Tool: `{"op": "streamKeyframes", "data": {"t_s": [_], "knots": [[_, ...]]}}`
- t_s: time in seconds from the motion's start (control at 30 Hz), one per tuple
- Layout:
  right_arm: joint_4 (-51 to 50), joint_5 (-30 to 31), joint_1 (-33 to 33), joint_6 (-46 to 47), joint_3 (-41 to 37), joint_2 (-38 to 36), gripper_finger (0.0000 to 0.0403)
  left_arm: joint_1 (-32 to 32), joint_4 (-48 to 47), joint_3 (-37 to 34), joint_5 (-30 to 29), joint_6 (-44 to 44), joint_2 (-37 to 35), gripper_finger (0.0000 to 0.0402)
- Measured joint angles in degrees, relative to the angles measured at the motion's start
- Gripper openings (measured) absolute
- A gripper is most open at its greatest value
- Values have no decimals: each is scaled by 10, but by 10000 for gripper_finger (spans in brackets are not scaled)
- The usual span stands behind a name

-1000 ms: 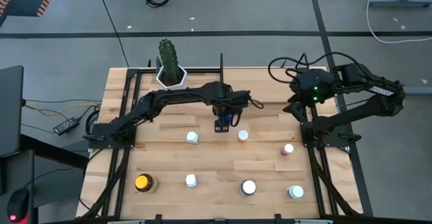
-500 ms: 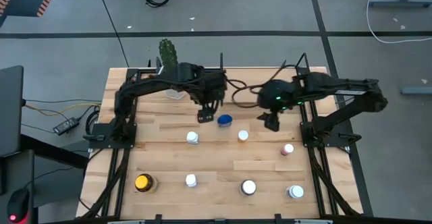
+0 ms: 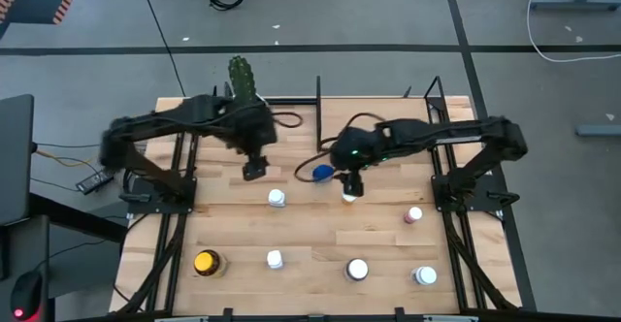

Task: Pick and place medicine bottles onto shelf by color
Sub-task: Put the blue pill bottle on the shelf

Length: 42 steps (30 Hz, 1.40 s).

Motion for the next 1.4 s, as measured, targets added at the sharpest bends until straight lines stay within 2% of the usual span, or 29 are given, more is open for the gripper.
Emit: {"op": "streamKeyframes", "data": {"t_s": [0.2,0.37,0.53,0.8,1.17,1.4], "knots": [[35,-2,-7,-20,0,67,259,-23,60,-135,-1,-85,-91,298],[43,-5,-28,-59,0,109,259,-58,53,-193,-4,-141,-127,298],[53,-39,-56,-71,0,142,259,-94,56,-231,-18,-187,-147,298],[56,-66,-90,-91,0,164,259,-130,55,-241,-30,-231,-147,298],[52,-114,-96,-130,0,166,259,-135,62,-241,-60,-263,-147,298],[76,-104,-88,-149,-17,166,259,-135,61,-241,-63,-283,-147,298]]}}
